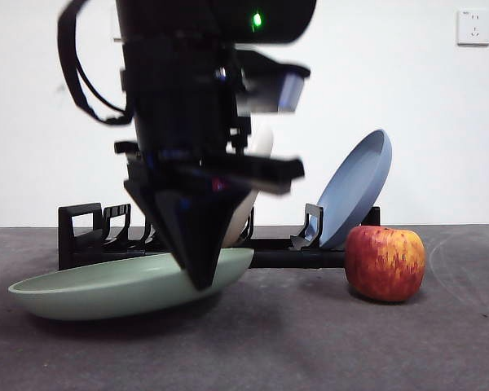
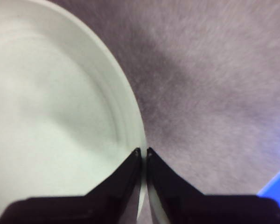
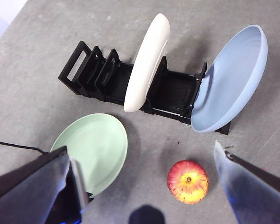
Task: Take the green plate from the plate rack,put the plate on the table,take the apple from the table,put the apple in the plate
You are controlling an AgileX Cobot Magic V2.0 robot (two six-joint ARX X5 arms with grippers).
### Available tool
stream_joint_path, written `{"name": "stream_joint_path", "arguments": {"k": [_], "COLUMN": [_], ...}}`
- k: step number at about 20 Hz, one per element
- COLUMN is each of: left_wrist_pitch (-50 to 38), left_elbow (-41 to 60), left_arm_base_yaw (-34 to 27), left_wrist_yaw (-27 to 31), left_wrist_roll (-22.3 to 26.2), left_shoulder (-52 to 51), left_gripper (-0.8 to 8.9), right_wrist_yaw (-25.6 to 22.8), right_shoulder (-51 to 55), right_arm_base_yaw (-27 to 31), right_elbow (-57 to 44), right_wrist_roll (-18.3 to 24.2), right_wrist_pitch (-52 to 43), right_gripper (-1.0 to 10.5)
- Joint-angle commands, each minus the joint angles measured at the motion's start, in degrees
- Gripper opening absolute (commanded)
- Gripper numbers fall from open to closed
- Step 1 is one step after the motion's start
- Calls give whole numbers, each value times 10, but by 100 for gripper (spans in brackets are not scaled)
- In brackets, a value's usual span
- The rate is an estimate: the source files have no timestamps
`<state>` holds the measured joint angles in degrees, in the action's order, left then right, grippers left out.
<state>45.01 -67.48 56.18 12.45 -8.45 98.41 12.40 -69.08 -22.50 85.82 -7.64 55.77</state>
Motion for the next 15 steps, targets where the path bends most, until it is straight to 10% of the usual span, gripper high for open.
{"name": "stream_joint_path", "arguments": {"k": [1, 15], "left_wrist_pitch": [-2, -7], "left_elbow": [3, 1], "left_arm_base_yaw": [-7, -65], "left_wrist_yaw": [-21, -69], "left_wrist_roll": [1, 3], "left_shoulder": [24, 21], "left_gripper": [-9, 294], "right_wrist_yaw": [0, 0], "right_shoulder": [-2, -2], "right_arm_base_yaw": [0, 0], "right_elbow": [2, 2], "right_wrist_roll": [4, 4], "right_wrist_pitch": [-2, 0], "right_gripper": [689, 689]}}
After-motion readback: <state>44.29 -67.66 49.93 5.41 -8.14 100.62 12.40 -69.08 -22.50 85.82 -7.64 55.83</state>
